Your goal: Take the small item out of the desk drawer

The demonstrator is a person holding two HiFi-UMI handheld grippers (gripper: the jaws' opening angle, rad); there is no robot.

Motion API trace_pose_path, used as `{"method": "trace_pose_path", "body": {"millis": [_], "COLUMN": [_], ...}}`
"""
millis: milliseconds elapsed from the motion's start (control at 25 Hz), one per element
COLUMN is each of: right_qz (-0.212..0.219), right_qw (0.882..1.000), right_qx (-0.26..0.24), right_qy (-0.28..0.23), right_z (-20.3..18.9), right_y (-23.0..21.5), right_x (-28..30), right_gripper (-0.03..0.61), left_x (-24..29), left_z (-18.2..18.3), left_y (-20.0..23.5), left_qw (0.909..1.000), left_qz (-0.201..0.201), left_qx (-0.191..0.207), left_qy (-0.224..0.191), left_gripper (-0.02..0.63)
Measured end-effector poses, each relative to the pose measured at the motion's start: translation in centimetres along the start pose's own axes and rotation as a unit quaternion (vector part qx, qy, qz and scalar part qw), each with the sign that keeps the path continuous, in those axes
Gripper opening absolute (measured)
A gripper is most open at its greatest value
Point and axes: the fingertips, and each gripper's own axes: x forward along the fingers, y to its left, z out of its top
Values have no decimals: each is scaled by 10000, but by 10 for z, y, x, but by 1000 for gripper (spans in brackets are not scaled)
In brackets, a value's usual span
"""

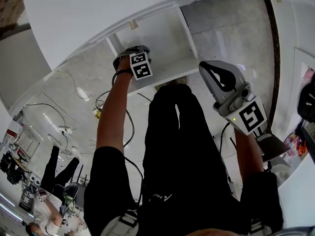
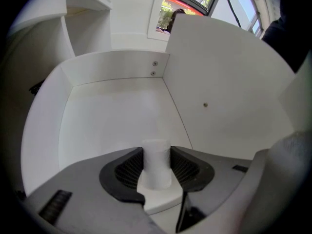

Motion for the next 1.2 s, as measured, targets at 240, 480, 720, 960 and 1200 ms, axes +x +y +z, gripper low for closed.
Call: {"method": "trace_pose_path", "body": {"millis": [240,480,720,960,1200], "right_qz": [8,-24,-51,1,116], "right_qw": [9999,9995,9984,9965,9938], "right_qx": [44,40,-101,-153,-76], "right_qy": [-116,-302,-547,-822,-1106], "right_z": [19,61,108,149,193], "right_y": [11,23,47,70,96], "right_x": [0,3,-12,-29,-55], "right_gripper": [2,2,2,2,2], "left_x": [-58,-157,-272,-387,-502], "left_z": [26,71,114,149,183], "left_y": [12,11,-18,-42,-73], "left_qw": [9943,9688,9126,8419,7724], "left_qz": [391,881,1466,2049,2436], "left_qx": [-659,-1165,-1795,-2089,-2148], "left_qy": [-748,-2003,-3369,-4534,-5458], "left_gripper": [170,170,170,170,170]}}
